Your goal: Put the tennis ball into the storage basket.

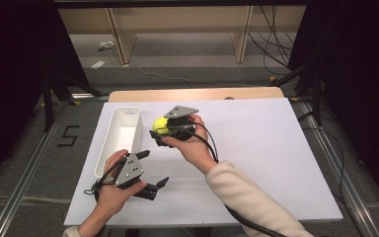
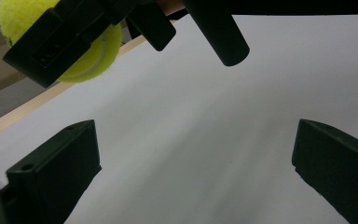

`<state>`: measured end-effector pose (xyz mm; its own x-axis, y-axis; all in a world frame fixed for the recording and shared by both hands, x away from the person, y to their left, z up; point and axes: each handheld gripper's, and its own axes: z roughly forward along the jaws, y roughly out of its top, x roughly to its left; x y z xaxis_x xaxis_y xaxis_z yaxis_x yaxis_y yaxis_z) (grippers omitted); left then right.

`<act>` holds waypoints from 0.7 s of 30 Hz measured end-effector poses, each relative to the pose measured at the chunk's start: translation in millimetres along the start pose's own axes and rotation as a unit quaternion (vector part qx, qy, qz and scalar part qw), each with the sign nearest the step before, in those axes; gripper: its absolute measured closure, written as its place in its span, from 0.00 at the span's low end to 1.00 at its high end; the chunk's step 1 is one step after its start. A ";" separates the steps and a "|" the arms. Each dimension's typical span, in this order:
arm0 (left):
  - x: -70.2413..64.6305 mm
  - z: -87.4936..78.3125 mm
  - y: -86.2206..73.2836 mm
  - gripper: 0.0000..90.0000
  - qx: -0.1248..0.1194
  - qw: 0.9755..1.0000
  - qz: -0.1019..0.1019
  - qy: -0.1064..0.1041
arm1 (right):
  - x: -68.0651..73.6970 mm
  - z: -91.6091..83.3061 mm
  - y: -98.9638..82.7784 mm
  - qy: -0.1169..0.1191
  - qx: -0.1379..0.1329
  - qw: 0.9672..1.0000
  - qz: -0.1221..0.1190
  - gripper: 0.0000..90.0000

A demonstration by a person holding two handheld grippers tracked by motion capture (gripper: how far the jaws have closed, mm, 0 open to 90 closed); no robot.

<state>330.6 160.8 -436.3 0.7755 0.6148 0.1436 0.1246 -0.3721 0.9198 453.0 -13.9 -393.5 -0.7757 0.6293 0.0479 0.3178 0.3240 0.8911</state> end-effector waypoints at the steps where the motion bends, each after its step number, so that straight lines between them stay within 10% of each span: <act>1: 0.0 -0.1 0.1 0.01 0.000 1.000 0.000 0.000 | 0.1 0.3 0.5 0.000 -0.001 1.000 0.000 0.29; 21: 0.5 -0.5 0.0 0.01 -0.001 1.000 -0.003 0.001 | 3.0 7.3 3.6 0.005 0.002 1.000 0.003 0.29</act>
<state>330.7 161.5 -436.1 0.7733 0.6187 0.1383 0.1289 -0.3670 0.9213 455.7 -5.7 -393.5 -0.7790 0.6244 0.0573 0.3244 0.3231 0.8890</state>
